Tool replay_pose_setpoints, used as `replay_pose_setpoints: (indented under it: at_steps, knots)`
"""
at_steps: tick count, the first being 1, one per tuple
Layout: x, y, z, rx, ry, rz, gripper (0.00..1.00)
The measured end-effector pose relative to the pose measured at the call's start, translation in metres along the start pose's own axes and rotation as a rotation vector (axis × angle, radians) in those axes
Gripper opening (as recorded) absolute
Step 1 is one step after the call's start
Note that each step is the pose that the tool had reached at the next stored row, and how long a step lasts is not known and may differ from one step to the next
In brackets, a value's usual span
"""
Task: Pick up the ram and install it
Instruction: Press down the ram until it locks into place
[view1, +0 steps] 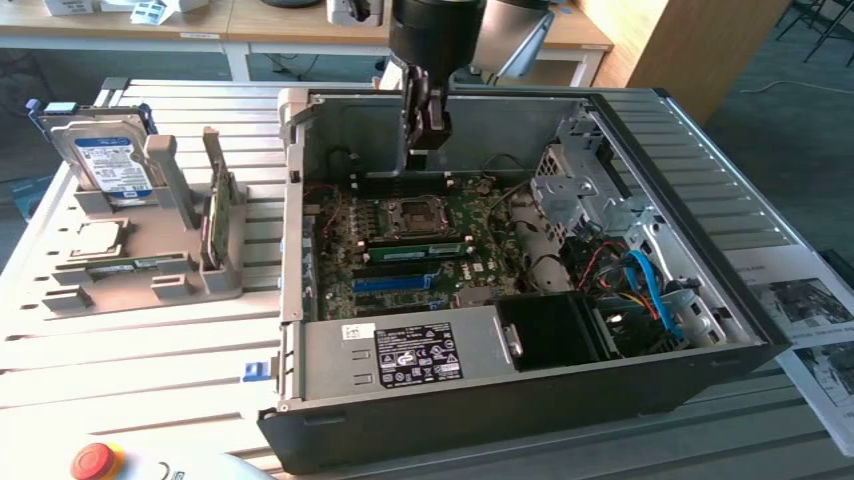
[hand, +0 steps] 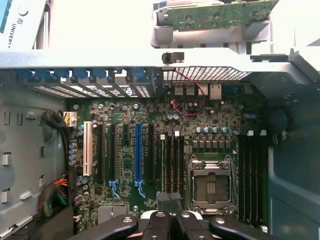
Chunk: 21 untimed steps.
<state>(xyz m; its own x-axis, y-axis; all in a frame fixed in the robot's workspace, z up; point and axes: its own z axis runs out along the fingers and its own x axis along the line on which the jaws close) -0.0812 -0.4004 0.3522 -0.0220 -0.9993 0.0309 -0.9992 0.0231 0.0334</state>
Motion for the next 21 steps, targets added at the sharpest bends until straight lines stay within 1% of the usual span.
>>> replay_pose_setpoints:
  at_steps: [5, 6, 7, 8, 9, 13, 16, 21]
  knots:
    - [0.000, -0.0001, -0.0001, -0.0001, 0.0002, 0.000, 0.11]
    - [0.001, -0.0059, -0.0003, -0.0002, 0.0002, 0.000, 0.11]
    - [0.003, -0.0137, -0.0005, -0.0012, 0.0001, 0.000, 0.11]
    - [0.005, -0.0233, -0.0008, -0.0033, 0.0002, 0.000, 0.11]
    - [0.006, -0.0291, -0.0010, -0.0046, 0.0003, 0.000, 0.11]
    - [0.007, -0.0373, -0.0012, -0.0070, 0.0003, 0.000, 0.11]
    - [0.008, -0.0424, -0.0014, -0.0092, 0.0003, 0.000, 0.11]
    - [0.008, -0.0430, -0.0015, -0.0097, 0.0004, 0.000, 0.11]
